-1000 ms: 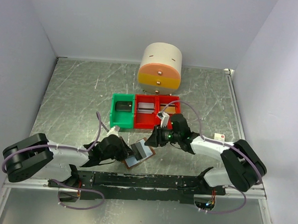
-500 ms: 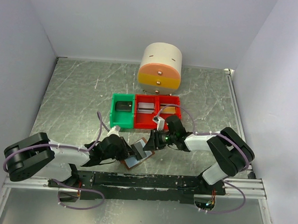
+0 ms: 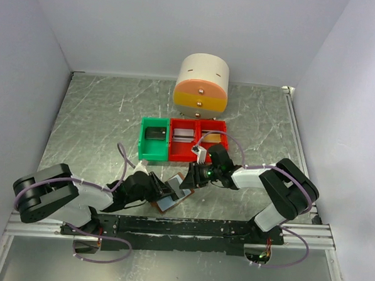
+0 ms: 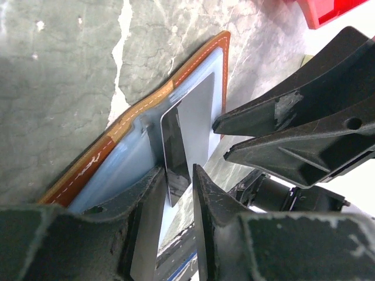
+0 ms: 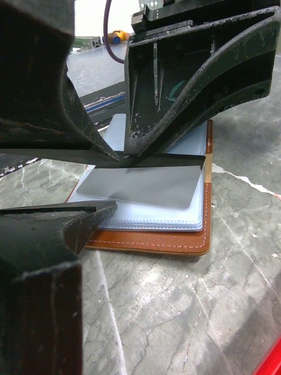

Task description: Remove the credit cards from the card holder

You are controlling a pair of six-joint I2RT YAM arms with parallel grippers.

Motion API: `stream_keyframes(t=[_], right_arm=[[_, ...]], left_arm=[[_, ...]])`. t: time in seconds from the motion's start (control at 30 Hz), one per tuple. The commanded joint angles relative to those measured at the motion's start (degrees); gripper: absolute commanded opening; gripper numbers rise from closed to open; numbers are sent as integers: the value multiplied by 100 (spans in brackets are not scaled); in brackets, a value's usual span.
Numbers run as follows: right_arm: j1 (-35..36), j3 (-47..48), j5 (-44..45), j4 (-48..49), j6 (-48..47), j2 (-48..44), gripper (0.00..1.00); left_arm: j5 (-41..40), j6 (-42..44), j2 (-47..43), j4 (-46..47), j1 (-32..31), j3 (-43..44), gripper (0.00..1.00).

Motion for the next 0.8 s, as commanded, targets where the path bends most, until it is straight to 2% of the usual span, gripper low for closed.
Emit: stream_keyframes(t=[0.0,0.17,0.4,0.53,0.67,0.77], right_arm=[[32,-75,298,-355,-182,161,32],[35,-80,285,-348,-193,152,32],[31,-31,210,-394,-289,285,32],[34,-10,146,-367,-293,261,32],[32,-63,178,-361,-293,233,32],[37,-75,197,-355,-294,232,32]], left_arm=[[-244,-334,251,306,-19,-335,37],[-274,-448,481,657,-19,-427,38],[-247,-426,651,700,-19,-395,35],[-429,-488,404,580,-19,-463,33],[-488,-308,143,-114,-19,-182,27],[-442,-269,75,-154,-19,-169,24]])
